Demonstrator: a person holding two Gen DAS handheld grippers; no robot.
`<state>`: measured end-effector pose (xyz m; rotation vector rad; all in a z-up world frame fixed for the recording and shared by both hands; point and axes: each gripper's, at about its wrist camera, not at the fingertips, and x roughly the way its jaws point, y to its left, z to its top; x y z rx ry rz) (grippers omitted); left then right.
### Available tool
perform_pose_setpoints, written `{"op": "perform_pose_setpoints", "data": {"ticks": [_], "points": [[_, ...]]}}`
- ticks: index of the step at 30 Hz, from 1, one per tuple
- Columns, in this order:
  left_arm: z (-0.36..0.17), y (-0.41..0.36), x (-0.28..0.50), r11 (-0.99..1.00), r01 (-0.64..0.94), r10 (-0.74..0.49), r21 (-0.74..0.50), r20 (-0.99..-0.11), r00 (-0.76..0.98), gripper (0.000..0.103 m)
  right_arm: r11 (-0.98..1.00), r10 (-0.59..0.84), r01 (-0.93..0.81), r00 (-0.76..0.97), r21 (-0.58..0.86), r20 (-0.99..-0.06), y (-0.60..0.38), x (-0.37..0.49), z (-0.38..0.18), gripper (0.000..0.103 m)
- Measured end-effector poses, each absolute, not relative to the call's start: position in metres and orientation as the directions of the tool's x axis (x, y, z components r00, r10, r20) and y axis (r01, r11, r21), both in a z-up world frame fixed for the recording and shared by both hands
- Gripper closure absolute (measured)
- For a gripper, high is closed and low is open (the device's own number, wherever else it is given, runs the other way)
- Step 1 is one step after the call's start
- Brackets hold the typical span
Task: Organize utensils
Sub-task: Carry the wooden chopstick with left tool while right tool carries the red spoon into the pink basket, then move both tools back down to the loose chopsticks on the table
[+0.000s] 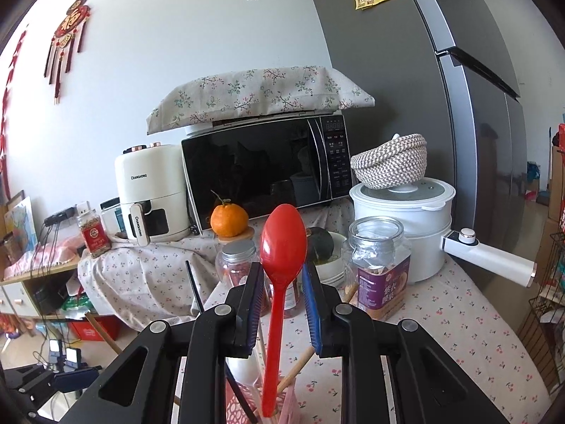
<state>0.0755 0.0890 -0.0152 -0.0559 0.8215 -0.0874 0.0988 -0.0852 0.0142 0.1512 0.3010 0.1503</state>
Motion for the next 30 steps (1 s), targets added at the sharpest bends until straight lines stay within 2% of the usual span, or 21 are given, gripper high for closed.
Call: {"op": "perform_pose_setpoints", "data": {"ticks": [2,6,14,22,26,30], "points": [[-0.014,0.088,0.075,0.995,0.061,-0.102,-0.083,-0.725,0.681,0.017,0.974,0.184,-0.135,0.938,0.18,-0.293,-0.088,0.097,0.015,0.078],[-0.01,0.083,0.072,0.994,0.072,-0.108,-0.081,-0.717,0.689,0.014,0.97,0.209,-0.157,0.93,0.188,-0.304,-0.099,0.091,0.022,0.062],[-0.002,0.066,0.061,0.99,0.111,-0.137,-0.082,-0.691,0.71,0.01,0.967,0.223,-0.157,0.903,0.201,-0.368,-0.137,0.073,0.036,0.05],[-0.009,0.042,0.054,0.978,0.178,-0.203,-0.111,-0.717,0.667,0.008,0.979,0.18,-0.109,0.858,0.171,-0.481,-0.176,0.063,0.021,0.034],[-0.021,0.027,0.052,0.97,0.206,-0.231,-0.128,-0.749,0.621,0.008,0.979,0.171,-0.082,0.825,0.185,-0.538,-0.193,0.063,0.003,0.03],[-0.036,0.012,0.05,0.968,0.227,-0.224,-0.108,-0.779,0.585,0.008,0.985,0.142,-0.045,0.758,0.165,-0.637,-0.205,0.069,-0.021,0.027]]}}
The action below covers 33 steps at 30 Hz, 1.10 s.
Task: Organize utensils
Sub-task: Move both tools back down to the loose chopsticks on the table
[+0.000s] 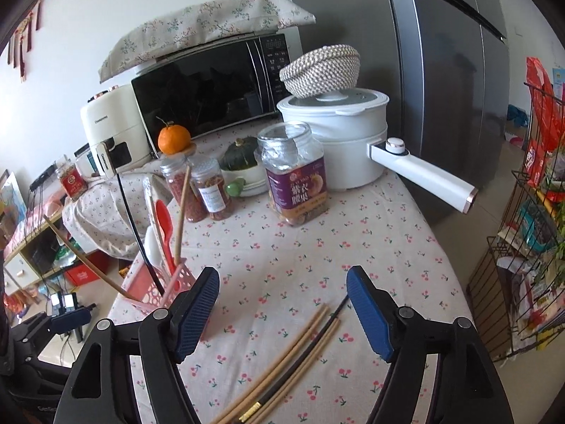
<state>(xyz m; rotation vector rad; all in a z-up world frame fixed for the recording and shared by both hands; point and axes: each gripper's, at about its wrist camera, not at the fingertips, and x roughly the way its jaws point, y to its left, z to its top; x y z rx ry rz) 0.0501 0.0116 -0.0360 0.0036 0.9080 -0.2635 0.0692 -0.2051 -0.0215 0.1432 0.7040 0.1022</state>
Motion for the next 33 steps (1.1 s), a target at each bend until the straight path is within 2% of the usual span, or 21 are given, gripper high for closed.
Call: {"op": "perform_pose_setpoints", "data": {"ticks": [7,13,18,33], "points": [[-0.062,-0.01,0.053,0.964,0.252,-0.204,-0.08,-0.832,0.515,0.008,0.999,0.044,-0.01,0.573,0.047,-0.818,-0.217,0.085,-0.075,0.026],[-0.081,-0.021,0.058,0.964,0.256,-0.184,-0.069,-0.869,0.459,0.008,0.999,0.032,0.012,0.438,0.041,-0.898,-0.23,0.099,-0.112,0.026],[-0.087,-0.026,0.061,0.964,0.26,-0.177,-0.064,-0.881,0.439,0.008,0.998,0.038,0.024,0.366,0.05,-0.93,-0.232,0.108,-0.132,0.026],[-0.088,-0.021,0.062,0.964,0.258,-0.175,-0.064,-0.883,0.435,0.008,0.999,-0.029,0.028,0.313,-0.021,-0.949,-0.217,0.127,-0.15,0.025]]}}
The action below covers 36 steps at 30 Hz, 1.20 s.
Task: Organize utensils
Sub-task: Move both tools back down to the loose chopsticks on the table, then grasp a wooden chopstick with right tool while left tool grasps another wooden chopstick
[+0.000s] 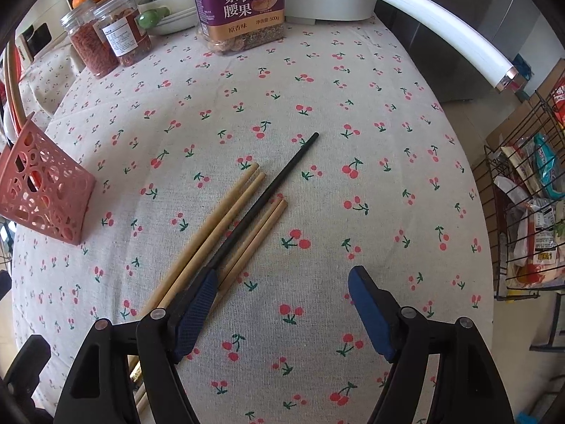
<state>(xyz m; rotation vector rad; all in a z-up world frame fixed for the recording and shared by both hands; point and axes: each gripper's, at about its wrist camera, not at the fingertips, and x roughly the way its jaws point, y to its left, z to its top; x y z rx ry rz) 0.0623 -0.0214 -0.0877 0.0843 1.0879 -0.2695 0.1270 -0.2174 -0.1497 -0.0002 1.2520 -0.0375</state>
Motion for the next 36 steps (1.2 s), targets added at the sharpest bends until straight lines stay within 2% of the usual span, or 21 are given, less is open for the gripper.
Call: {"op": "perform_pose_setpoints", "data": {"ticks": [6,8,11,13,16,25,28,30,31,33,36], "points": [[-0.088,-0.023,0.06,0.962,0.269,-0.168,-0.049,-0.882,0.441,0.008,0.999,-0.03,0.041,0.279,-0.019,-0.96,-0.208,0.128,-0.156,0.025],[-0.087,-0.026,0.059,0.959,0.279,-0.168,-0.043,-0.881,0.443,0.008,0.999,-0.03,0.041,0.277,-0.019,-0.96,-0.206,0.128,-0.156,0.029],[-0.087,-0.029,0.055,0.955,0.296,-0.168,-0.032,-0.879,0.446,0.008,0.999,-0.027,0.049,0.279,-0.014,-0.96,-0.209,0.126,-0.152,0.051],[-0.087,-0.033,0.053,0.949,0.315,-0.171,-0.026,-0.88,0.442,0.008,0.998,-0.02,0.059,0.278,-0.003,-0.961,-0.217,0.125,-0.15,0.075],[-0.088,-0.043,0.051,0.938,0.347,-0.172,-0.011,-0.883,0.437,0.008,0.995,0.026,0.081,0.269,0.05,-0.963,-0.237,0.125,-0.149,0.092],[-0.082,-0.081,0.05,0.897,0.441,-0.237,-0.033,-0.878,0.417,0.009,0.969,0.147,0.146,0.301,0.198,-0.942,-0.289,0.111,-0.137,0.095],[-0.083,-0.099,0.061,0.89,0.452,-0.263,-0.067,-0.884,0.387,0.025,0.962,0.174,0.144,0.328,0.231,-0.929,-0.303,0.107,-0.128,0.095],[-0.089,-0.109,0.074,0.884,0.457,-0.28,-0.096,-0.893,0.353,0.047,0.96,0.183,0.142,0.339,0.242,-0.923,-0.307,0.104,-0.122,0.095],[-0.093,-0.115,0.08,0.882,0.458,-0.284,-0.109,-0.899,0.333,0.053,0.959,0.188,0.14,0.34,0.248,-0.921,-0.31,0.102,-0.122,0.095],[-0.102,-0.122,0.097,0.886,0.441,-0.294,-0.145,-0.91,0.292,0.072,0.957,0.199,0.136,0.339,0.257,-0.92,-0.313,0.102,-0.122,0.095],[-0.113,-0.127,0.118,0.898,0.388,-0.319,-0.209,-0.915,0.246,0.083,0.956,0.205,0.132,0.338,0.262,-0.918,-0.319,0.101,-0.122,0.095]]}}
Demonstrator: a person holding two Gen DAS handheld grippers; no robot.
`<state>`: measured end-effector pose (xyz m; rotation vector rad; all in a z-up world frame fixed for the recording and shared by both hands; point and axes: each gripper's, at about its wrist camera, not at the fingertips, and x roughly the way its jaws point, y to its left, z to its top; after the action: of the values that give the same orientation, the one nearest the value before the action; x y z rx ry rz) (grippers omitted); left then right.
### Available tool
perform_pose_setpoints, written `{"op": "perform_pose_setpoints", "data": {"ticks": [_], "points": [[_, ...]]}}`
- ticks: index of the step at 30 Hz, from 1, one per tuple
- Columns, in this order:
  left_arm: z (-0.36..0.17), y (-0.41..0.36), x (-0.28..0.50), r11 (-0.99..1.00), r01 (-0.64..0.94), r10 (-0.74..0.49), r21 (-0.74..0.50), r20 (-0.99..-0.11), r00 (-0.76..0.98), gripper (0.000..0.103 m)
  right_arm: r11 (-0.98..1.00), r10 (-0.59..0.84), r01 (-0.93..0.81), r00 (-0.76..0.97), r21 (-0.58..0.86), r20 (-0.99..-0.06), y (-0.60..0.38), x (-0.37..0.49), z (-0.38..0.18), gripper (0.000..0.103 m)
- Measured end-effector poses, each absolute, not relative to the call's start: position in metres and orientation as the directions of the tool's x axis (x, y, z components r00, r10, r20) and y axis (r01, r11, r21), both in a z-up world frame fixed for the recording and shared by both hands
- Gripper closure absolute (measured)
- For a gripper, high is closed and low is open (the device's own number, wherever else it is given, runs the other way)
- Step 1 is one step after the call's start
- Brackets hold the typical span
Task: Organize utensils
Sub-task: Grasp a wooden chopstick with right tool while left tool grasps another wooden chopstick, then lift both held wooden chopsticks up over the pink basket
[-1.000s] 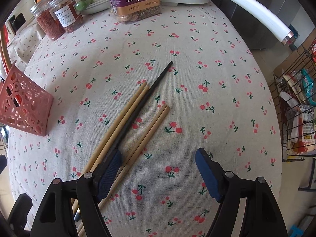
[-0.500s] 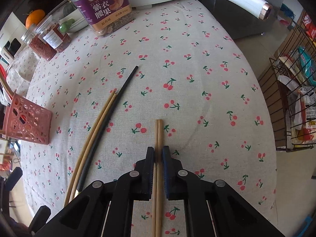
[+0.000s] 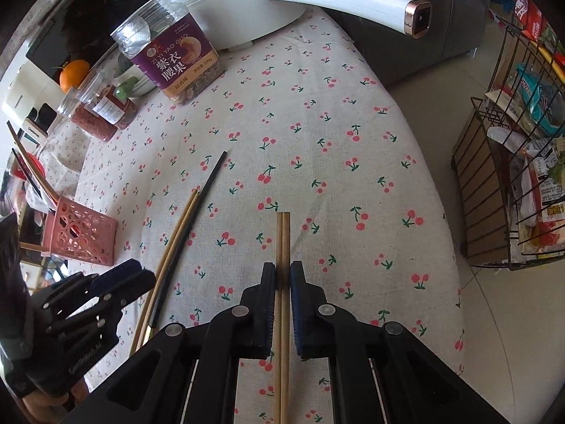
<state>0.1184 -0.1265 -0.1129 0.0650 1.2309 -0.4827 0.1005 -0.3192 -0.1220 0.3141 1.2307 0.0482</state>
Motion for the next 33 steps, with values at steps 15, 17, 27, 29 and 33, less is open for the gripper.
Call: {"op": "perform_pose_setpoints", "data": {"ticks": [15,17,27,29,33], "points": [[-0.133,-0.143,0.145,0.918,0.379,-0.207,-0.114,-0.955,0.213,0.094,0.949,0.249,0.1,0.346,0.299,-0.905,-0.328,0.093,-0.114,0.095],[-0.133,-0.147,0.145,0.913,0.4,-0.174,-0.079,-0.963,0.207,0.094,0.948,0.252,0.097,0.347,0.302,-0.903,-0.327,0.092,-0.113,0.095],[-0.104,-0.142,0.123,0.902,0.429,-0.196,-0.044,-0.928,0.318,0.095,0.946,0.286,0.018,0.425,0.324,-0.859,-0.31,0.082,-0.088,0.095],[-0.088,-0.132,0.112,0.901,0.43,-0.235,-0.065,-0.904,0.357,0.095,0.943,0.3,-0.013,0.464,0.332,-0.834,-0.305,0.076,-0.075,0.095],[-0.056,-0.108,0.089,0.899,0.431,-0.291,-0.08,-0.844,0.451,0.096,0.938,0.326,-0.081,0.537,0.338,-0.778,-0.294,0.062,-0.05,0.095]]}}
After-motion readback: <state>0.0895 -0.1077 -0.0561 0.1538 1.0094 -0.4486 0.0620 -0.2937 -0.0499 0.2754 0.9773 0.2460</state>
